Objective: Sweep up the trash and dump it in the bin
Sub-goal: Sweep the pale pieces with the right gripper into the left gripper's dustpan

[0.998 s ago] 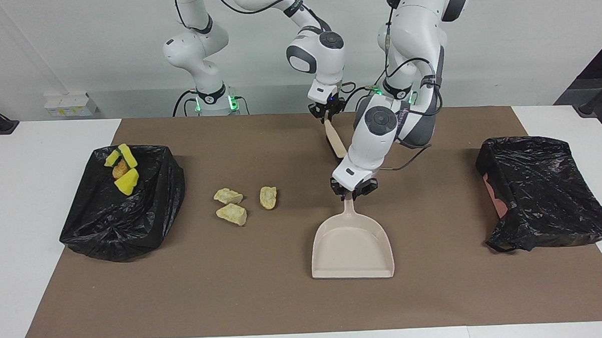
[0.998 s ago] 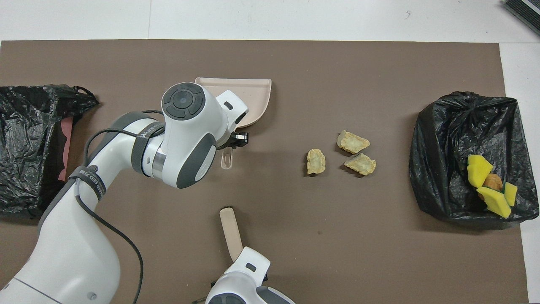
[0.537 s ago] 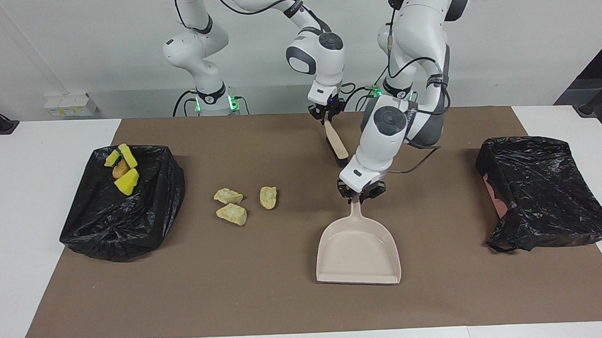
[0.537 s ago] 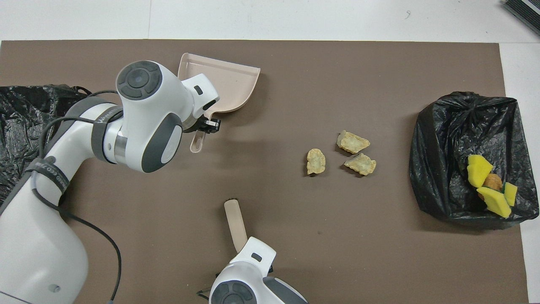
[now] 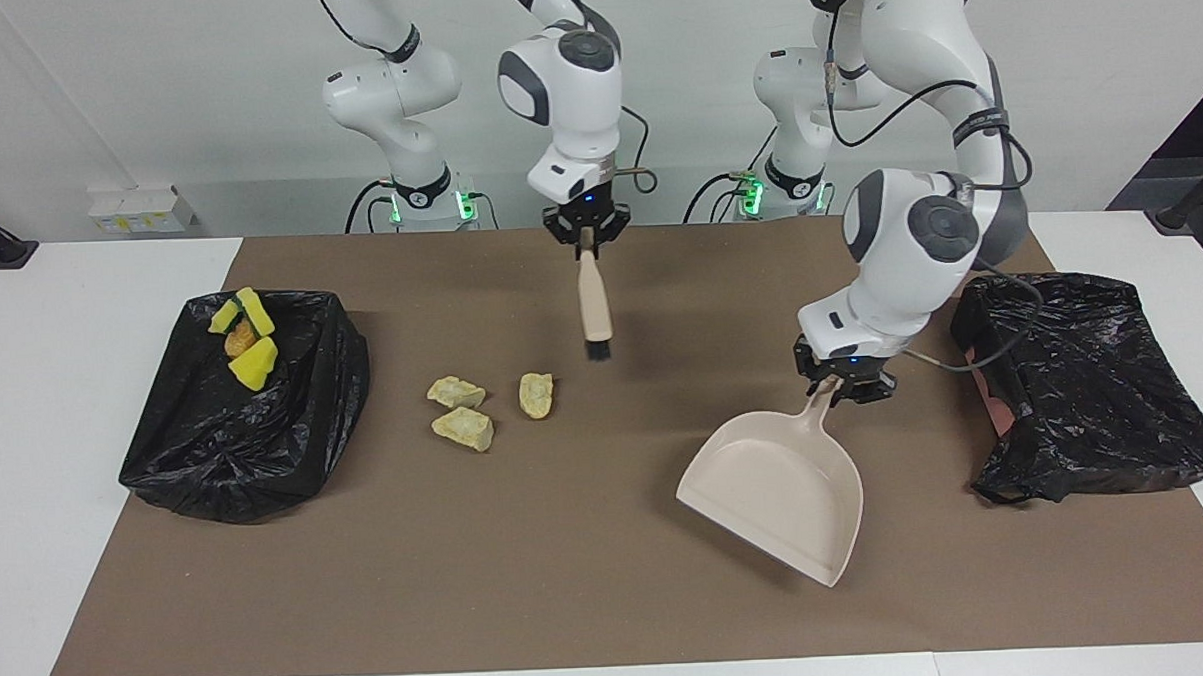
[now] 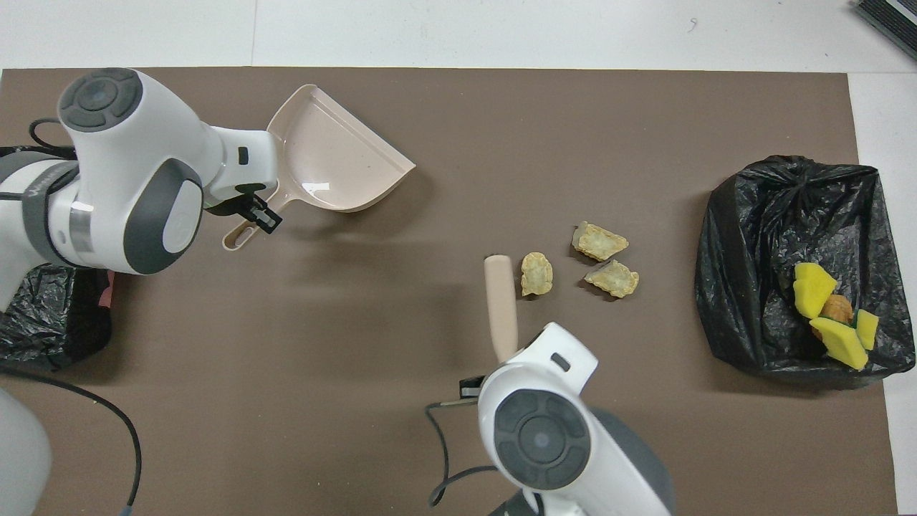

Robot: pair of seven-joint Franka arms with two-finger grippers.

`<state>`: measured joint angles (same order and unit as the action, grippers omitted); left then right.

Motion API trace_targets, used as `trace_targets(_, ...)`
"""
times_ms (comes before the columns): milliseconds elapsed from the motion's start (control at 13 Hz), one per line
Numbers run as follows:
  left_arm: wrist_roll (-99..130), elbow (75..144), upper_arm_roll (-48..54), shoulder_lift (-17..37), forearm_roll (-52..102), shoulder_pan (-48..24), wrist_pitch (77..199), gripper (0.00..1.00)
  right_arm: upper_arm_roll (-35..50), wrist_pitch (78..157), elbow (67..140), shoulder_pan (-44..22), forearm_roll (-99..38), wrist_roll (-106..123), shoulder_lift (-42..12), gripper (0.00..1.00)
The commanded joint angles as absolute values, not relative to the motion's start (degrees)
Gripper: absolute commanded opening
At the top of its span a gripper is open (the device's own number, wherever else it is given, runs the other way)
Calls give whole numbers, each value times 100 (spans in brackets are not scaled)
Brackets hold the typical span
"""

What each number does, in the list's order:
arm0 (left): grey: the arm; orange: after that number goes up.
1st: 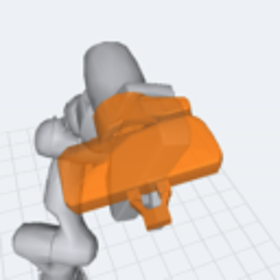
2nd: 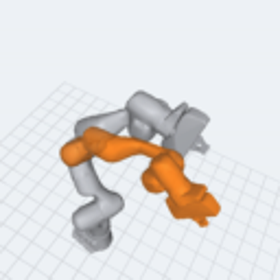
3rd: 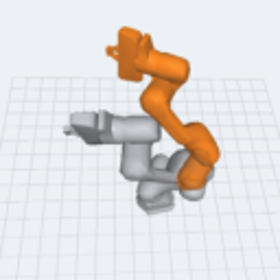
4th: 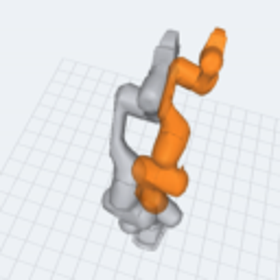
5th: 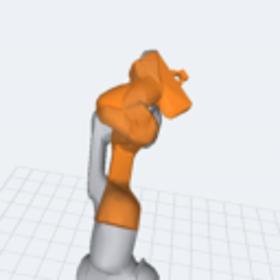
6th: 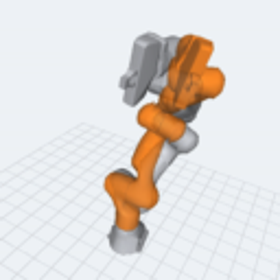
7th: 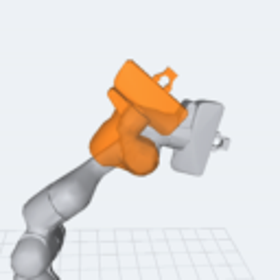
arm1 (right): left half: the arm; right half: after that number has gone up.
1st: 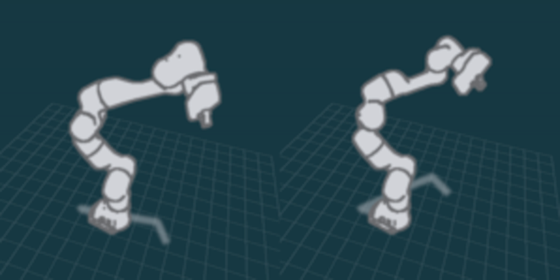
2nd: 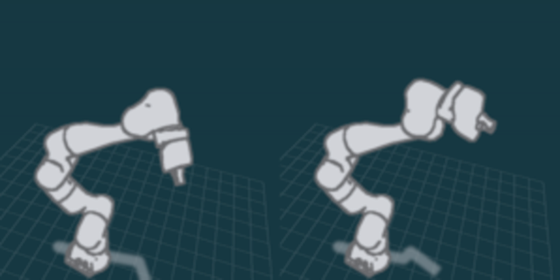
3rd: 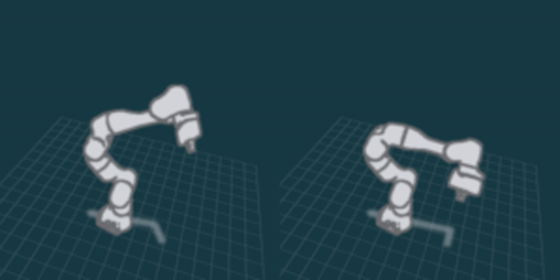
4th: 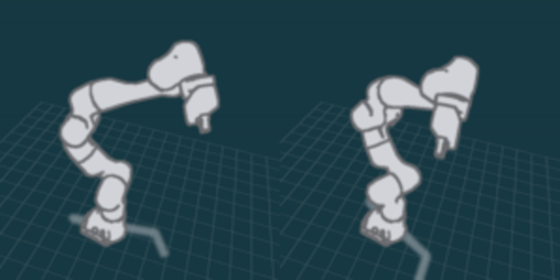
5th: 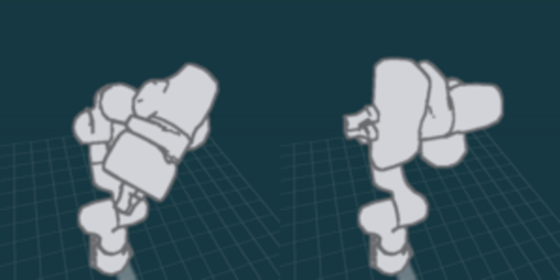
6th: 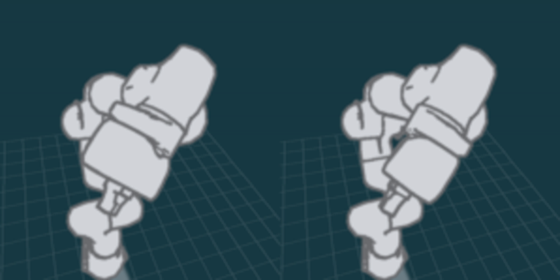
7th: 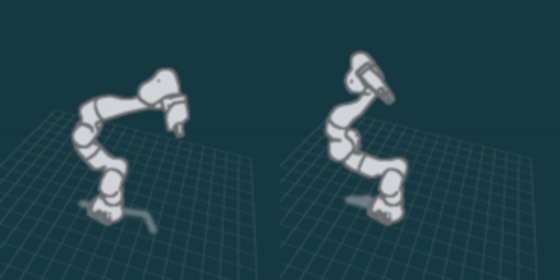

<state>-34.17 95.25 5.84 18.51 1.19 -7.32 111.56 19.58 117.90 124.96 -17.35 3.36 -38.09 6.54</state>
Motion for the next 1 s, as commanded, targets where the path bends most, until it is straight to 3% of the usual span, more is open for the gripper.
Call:
trace_targets(0,-4864,9676,624,1723,26,-431,11057,0,2021,11637,12454,-865,754,-3020,457,0)
trace_targets(230,-6568,9764,633,1635,-578,-553,10951,0,2021,11716,12445,207,1150,-1963,186,0)
trace_targets(537,-6953,10335,642,1337,-624,-1131,11293,0,2048,11890,12445,991,1994,-819,-175,0)
trace_targets(921,-5557,10846,650,1143,-650,-2046,11417,0,2074,11795,12489,582,1847,-895,-483,0)
